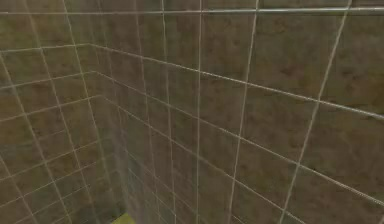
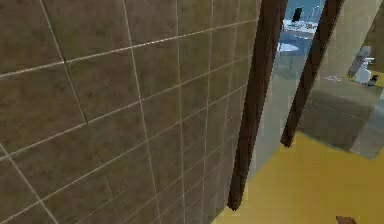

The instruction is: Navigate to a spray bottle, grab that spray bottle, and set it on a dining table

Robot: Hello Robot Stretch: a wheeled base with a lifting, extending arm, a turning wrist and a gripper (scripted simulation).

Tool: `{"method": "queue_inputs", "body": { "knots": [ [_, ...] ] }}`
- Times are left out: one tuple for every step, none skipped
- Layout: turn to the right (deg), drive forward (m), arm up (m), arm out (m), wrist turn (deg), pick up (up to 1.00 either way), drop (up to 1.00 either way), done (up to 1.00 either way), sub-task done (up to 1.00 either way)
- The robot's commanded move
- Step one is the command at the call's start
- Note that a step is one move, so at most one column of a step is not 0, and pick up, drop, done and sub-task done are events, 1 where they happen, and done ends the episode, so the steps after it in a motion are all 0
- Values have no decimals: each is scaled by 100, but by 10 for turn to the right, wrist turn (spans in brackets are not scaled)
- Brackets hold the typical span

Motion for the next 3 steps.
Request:
{"method": "queue_inputs", "body": {
  "knots": [
    [-450, 0, 0, 0, 0, 0, 0, 0, 0],
    [-450, 0, 0, 0, 0, 0, 0, 0, 0],
    [-450, 0, 0, 0, 0, 0, 0, 0, 0]
  ]
}}
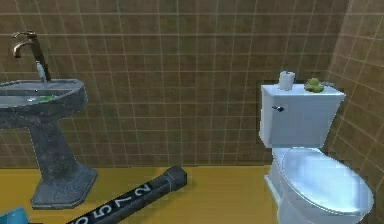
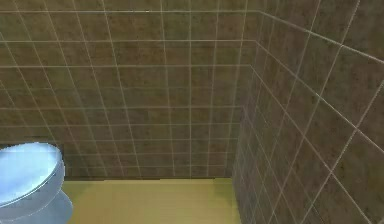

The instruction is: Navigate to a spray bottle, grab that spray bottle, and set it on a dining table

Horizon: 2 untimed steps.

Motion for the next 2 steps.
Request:
{"method": "queue_inputs", "body": {
  "knots": [
    [0, 5, 0, 0, 0, 0, 0, 0, 0],
    [-450, 0, 0, 0, 0, 0, 0, 0, 0]
  ]
}}
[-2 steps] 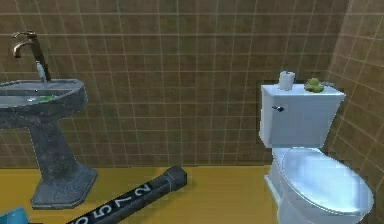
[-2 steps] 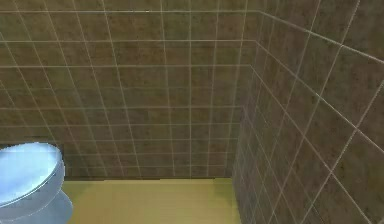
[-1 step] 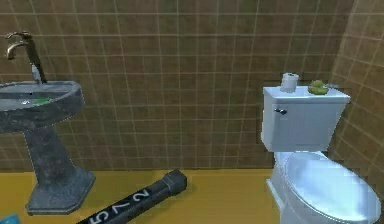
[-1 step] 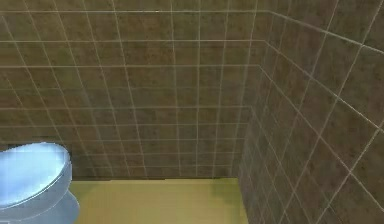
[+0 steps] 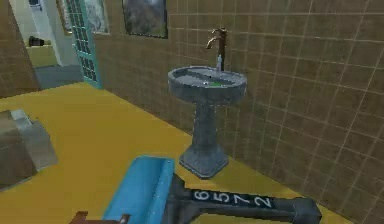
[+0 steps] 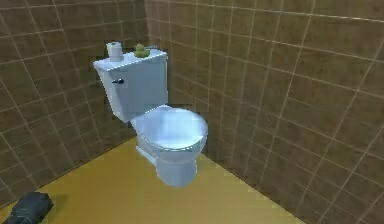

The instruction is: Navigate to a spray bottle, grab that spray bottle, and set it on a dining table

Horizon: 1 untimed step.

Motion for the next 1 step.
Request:
{"method": "queue_inputs", "body": {
  "knots": [
    [-420, 0, 0, 0, 0, 0, 0, 0, 0]
  ]
}}
